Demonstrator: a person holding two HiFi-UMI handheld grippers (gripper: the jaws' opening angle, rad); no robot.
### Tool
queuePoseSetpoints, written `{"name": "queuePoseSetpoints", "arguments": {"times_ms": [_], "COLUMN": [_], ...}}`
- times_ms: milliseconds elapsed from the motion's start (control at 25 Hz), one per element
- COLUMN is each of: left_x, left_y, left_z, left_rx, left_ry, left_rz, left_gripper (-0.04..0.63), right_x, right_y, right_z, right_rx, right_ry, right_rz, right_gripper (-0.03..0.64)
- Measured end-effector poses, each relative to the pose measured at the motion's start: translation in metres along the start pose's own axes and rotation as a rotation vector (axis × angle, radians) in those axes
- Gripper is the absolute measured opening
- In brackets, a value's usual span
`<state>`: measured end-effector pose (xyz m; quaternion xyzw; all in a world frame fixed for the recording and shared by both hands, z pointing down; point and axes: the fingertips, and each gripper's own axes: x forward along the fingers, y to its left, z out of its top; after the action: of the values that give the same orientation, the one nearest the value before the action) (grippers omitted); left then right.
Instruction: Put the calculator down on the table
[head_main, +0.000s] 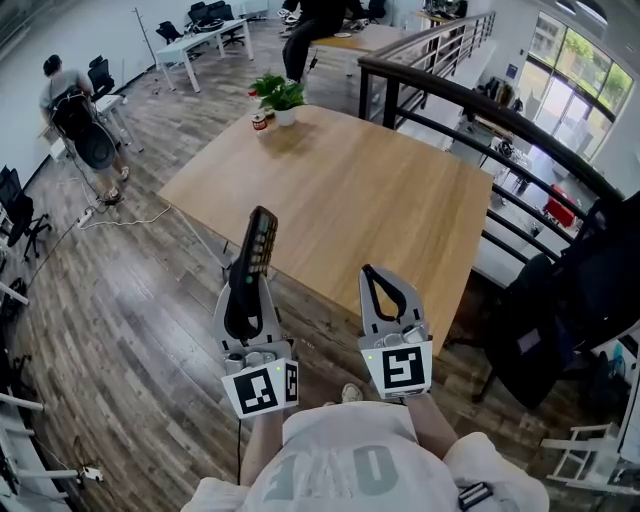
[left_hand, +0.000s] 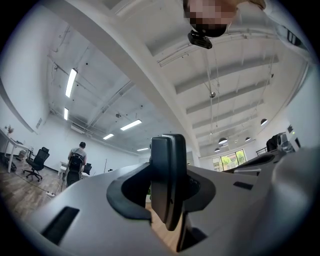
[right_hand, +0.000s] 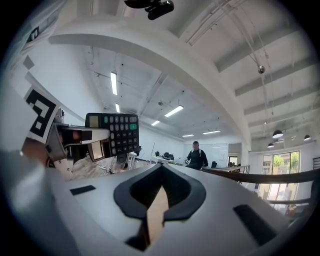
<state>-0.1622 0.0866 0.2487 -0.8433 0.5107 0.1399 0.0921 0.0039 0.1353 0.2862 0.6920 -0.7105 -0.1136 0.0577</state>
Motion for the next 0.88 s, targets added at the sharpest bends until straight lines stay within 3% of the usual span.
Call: {"name": "queuePoseSetpoints", "arguments": {"times_ms": [200,400,640,880], "left_x": [0.001,0.006,0.027,0.082], "left_y": [-0.006,0.0,0.027,0.061], "left_z": [0.003,0.006,0.0,-0.016], "left_rx": [-0.007,-0.026,-0.051,-0.073], "left_ry": [-0.009,-0.029,-0.065,-0.084], "left_rz": [0.015,0.079,0.129,0.112], "left_gripper": [0.121,0.121,0.123,0.122], "right_x": [-0.005,0.003,0.041,0.106], "right_y": [-0.012,-0.018,-0.016,-0.011], "right_z": [-0.007,-0.009,0.001,0.006], "right_rx": [0.03,0.023,0.036,0.019], "right_ry": [0.002,-0.02,-0.092,-0.124], "right_rz": [0.021,0.078,0.098,0.088], "right_gripper": [0.02,0.02,0.02,0.02]}}
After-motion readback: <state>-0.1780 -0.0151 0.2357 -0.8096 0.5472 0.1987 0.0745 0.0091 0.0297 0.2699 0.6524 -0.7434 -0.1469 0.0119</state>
